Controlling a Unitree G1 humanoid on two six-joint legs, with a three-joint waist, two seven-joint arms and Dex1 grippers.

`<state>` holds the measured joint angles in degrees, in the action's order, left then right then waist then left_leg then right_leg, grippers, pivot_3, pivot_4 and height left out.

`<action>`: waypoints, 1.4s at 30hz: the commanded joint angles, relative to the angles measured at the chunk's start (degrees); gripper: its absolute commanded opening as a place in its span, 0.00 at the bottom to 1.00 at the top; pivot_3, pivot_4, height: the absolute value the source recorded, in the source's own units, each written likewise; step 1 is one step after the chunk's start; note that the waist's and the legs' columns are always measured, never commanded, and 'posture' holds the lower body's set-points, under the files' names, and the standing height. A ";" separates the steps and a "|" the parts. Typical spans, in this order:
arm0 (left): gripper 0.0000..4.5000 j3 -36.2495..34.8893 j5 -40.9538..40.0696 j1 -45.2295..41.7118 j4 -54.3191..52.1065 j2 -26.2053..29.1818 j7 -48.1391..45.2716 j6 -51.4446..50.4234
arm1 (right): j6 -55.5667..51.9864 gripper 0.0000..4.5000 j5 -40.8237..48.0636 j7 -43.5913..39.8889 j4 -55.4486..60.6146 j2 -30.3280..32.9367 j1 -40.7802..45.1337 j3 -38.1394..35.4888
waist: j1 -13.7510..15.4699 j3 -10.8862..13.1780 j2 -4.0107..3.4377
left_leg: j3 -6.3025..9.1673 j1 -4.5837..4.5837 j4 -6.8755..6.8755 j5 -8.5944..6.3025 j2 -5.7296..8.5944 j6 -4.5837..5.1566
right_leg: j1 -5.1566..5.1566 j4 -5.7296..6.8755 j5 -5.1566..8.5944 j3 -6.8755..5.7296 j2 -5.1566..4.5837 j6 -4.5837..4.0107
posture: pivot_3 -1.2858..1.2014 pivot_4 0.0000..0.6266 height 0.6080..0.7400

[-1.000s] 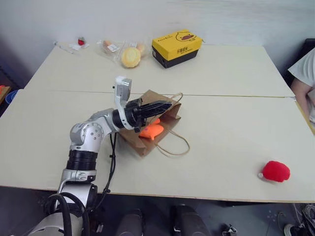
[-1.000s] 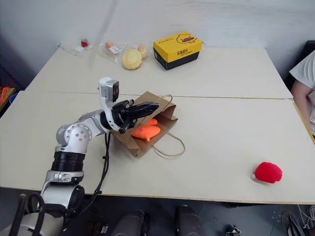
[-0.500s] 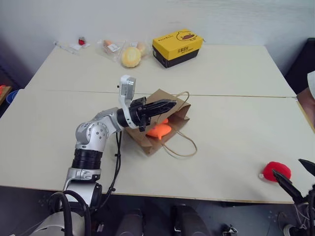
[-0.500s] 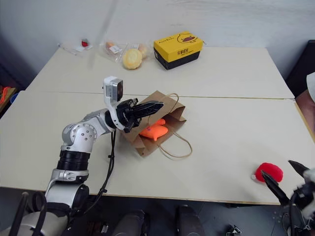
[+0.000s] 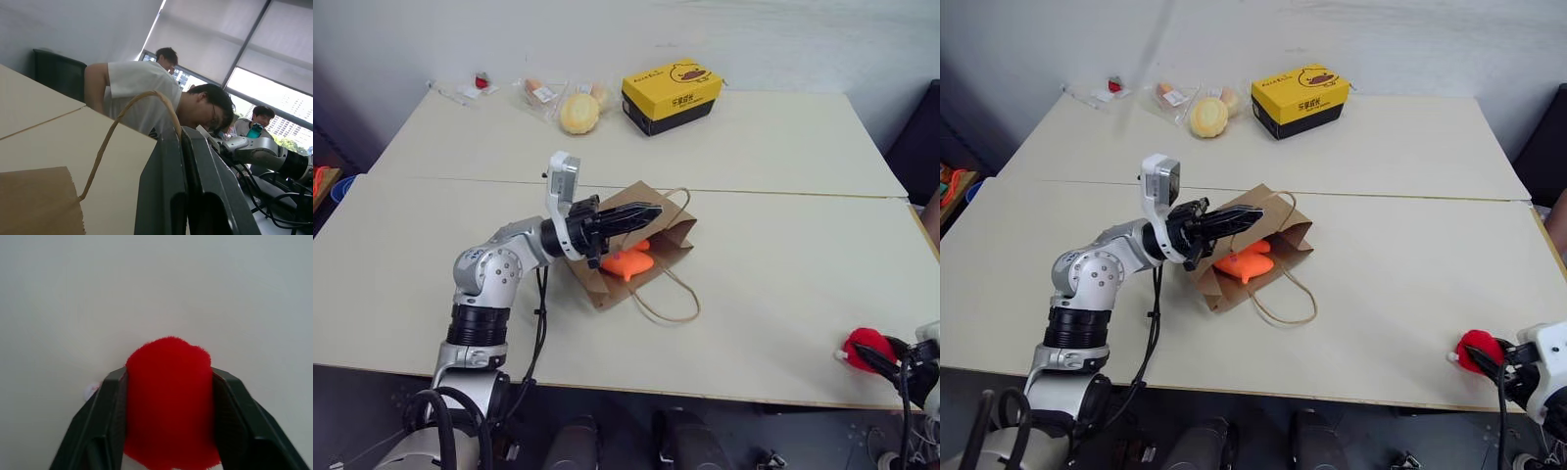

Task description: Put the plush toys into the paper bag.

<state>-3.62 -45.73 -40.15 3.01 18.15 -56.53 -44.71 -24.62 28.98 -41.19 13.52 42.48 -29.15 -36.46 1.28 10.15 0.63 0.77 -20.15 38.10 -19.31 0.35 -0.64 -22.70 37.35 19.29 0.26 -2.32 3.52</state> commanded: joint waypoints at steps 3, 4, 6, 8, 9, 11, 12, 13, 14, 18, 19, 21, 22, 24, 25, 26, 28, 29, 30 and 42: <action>0.00 -1.00 -1.17 -1.16 -1.25 0.59 -0.58 0.13 | 1.63 0.08 -0.21 -4.84 0.76 0.22 0.44 2.36 | -0.03 -0.01 0.15 | 0.01 0.00 0.01 0.00 0.00 0.00 | 0.00 -0.01 0.00 -0.01 0.00 0.00 | 0.52 0.24 1.00; 0.00 -1.16 -1.47 -1.53 -1.00 0.60 -0.71 -0.08 | 2.26 0.03 0.89 -6.30 2.67 0.22 1.32 2.84 | -0.15 -0.01 0.17 | 0.01 0.00 0.01 0.00 0.00 -0.01 | 0.00 -0.01 0.00 -0.01 0.00 0.00 | 0.52 0.24 1.00; 0.00 -1.87 -2.74 -2.42 -0.44 0.57 -0.86 -1.19 | 2.05 0.01 4.60 -8.41 8.01 0.12 4.50 4.33 | -0.61 0.00 0.17 | 0.00 0.00 0.01 0.01 -0.02 -0.02 | 0.00 0.01 -0.01 0.00 0.02 0.01 | 0.52 0.24 1.00; 0.00 -2.68 -5.77 -3.07 -0.73 1.37 -1.37 -5.05 | -0.02 0.01 8.91 -8.16 13.92 0.05 9.41 7.47 | -1.32 0.03 0.10 | 0.00 0.01 0.01 0.03 -0.04 -0.06 | -0.01 0.06 0.00 -0.01 0.04 0.01 | 0.52 0.24 1.00; 0.00 -3.06 -7.38 -3.30 -1.09 1.84 -1.69 -7.06 | -1.24 0.01 10.38 -7.43 16.11 0.00 11.81 9.26 | -1.57 0.03 0.09 | 0.01 0.01 0.02 0.04 -0.04 -0.08 | -0.02 0.08 -0.01 -0.01 0.04 0.01 | 0.52 0.24 1.00; 0.00 -3.89 -9.49 -3.79 -1.50 2.45 -1.16 -9.79 | -4.63 0.01 11.80 -4.44 19.66 -0.40 17.75 14.36 | -1.78 0.04 0.07 | 0.02 0.02 0.03 0.07 -0.06 -0.13 | -0.03 0.12 -0.01 -0.02 0.05 0.01 | 0.52 0.24 1.00; 0.00 -4.03 -9.76 -3.90 -1.73 2.75 -0.92 -10.39 | -7.33 0.01 12.35 -1.84 20.88 -1.13 21.14 17.44 | -1.64 0.04 0.07 | 0.05 0.04 0.03 0.07 -0.06 -0.14 | -0.03 0.15 -0.01 -0.04 0.06 0.01 | 0.52 0.24 1.00; 0.00 -4.14 -9.94 -3.97 -1.96 2.91 -0.64 -10.77 | -9.38 0.01 12.02 0.65 21.71 -2.12 24.41 20.77 | -1.54 0.04 0.08 | 0.12 0.02 0.04 0.09 -0.06 -0.17 | -0.05 0.12 -0.01 -0.10 0.05 0.01 | 0.52 0.24 1.00; 0.00 -4.50 -10.51 -4.10 -2.05 2.89 -0.05 -11.36 | -11.61 0.01 11.47 3.12 22.05 -3.47 27.83 24.54 | -1.48 0.04 0.08 | 0.17 0.02 0.04 0.10 -0.06 -0.19 | -0.05 0.11 -0.01 -0.13 0.05 0.01 | 0.52 0.24 1.00; 0.00 -5.45 -11.95 -4.44 -2.69 2.51 1.69 -12.63 | -16.82 0.01 8.56 12.41 19.68 -11.59 38.42 33.90 | -1.15 0.04 0.07 | 0.24 -0.17 0.09 0.11 -0.03 -0.21 | -0.21 0.08 -0.01 -0.18 -0.04 0.01 | 0.52 0.24 1.00; 0.00 -5.64 -12.24 -4.45 -2.83 2.44 2.08 -12.88 | -17.22 0.01 7.41 13.64 18.59 -13.43 40.44 35.92 | -1.04 0.04 0.07 | 0.24 -0.29 0.12 0.11 0.01 -0.20 | -0.35 0.09 -0.01 -0.18 -0.09 0.01 | 0.52 0.24 1.00; 0.00 -6.37 -13.45 -4.21 -3.30 1.99 3.30 -13.63 | -17.48 0.01 4.55 14.48 16.52 -16.04 44.24 40.95 | -1.09 0.03 0.08 | 0.23 -0.56 0.19 0.12 0.04 -0.19 | -0.63 0.13 -0.01 -0.16 -0.11 0.01 | 0.52 0.24 1.00; 0.00 -6.57 -13.99 -3.99 -3.64 1.86 3.74 -13.99 | -17.90 0.01 3.80 15.42 15.56 -17.57 46.00 42.52 | -1.29 0.03 0.08 | 0.22 -0.75 0.25 0.12 0.06 -0.18 | -0.81 0.15 -0.01 -0.15 -0.12 0.01 | 0.52 0.24 1.00; 0.00 -6.72 -14.85 -3.48 -4.35 1.80 4.33 -14.62 | -18.14 0.01 1.71 17.36 13.20 -20.39 48.83 44.64 | -1.47 0.03 0.09 | 0.22 -1.12 0.48 0.12 0.06 -0.18 | -1.15 0.37 -0.01 -0.16 -0.11 0.02 | 0.52 0.24 1.00; 0.00 -6.82 -15.34 -3.23 -4.63 1.77 4.71 -14.96 | -17.71 0.01 -0.36 18.35 11.47 -21.35 50.03 45.88 | -1.50 0.03 0.08 | 0.21 -1.16 0.51 0.12 0.06 -0.18 | -1.21 0.38 -0.01 -0.16 -0.11 0.01 | 0.52 0.24 1.00; 0.00 -6.88 -15.61 -3.05 -4.86 1.72 5.02 -15.16 | -17.05 0.01 -2.37 18.98 9.70 -21.87 50.99 46.95 | -1.53 0.03 0.08 | 0.21 -1.17 0.50 0.12 0.06 -0.18 | -1.23 0.39 -0.01 -0.16 -0.11 0.01 | 0.52 0.24 1.00; 0.00 -6.91 -16.03 -2.76 -5.26 1.72 5.52 -15.39 | -15.88 0.01 -6.38 20.09 6.28 -22.06 52.82 48.89 | -1.55 0.03 0.08 | 0.18 -1.16 0.53 0.12 0.06 -0.17 | -1.22 0.41 -0.01 -0.14 -0.11 0.01 | 0.52 0.24 1.00; 0.00 -7.02 -16.36 -2.70 -5.43 1.86 5.69 -15.63 | -14.20 0.01 -8.53 22.01 3.65 -23.30 54.24 48.65 | -1.55 0.03 0.08 | 0.19 -1.16 0.57 0.12 0.06 -0.16 | -1.20 0.42 -0.01 -0.14 -0.11 0.01 | 0.52 0.24 1.00; 0.00 -7.10 -16.65 -2.65 -5.54 1.97 5.85 -15.81 | -12.95 0.01 -10.04 23.35 1.84 -24.32 55.20 48.34 | -1.56 0.03 0.08 | 0.18 -1.16 0.61 0.11 0.06 -0.15 | -1.20 0.45 -0.01 -0.14 -0.11 0.02 | 0.52 0.24 1.00; 0.00 -7.25 -18.24 -2.54 -5.92 1.96 6.44 -16.44 | -1.33 0.01 -17.57 26.11 -16.80 -32.30 61.35 45.67 | -2.52 0.03 0.08 | 0.17 -1.16 0.64 0.11 0.06 -0.15 | -1.21 0.57 -0.01 -0.14 -0.09 0.01 | 0.52 0.24 1.00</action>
<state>-10.27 -62.25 -42.20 -1.30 20.07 -49.75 -61.38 -28.53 12.14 -15.25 -2.21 11.07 30.94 10.61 -1.23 10.18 0.71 0.93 -21.31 38.74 -19.21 0.41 -0.78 -23.91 37.95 19.27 0.13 -2.41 3.53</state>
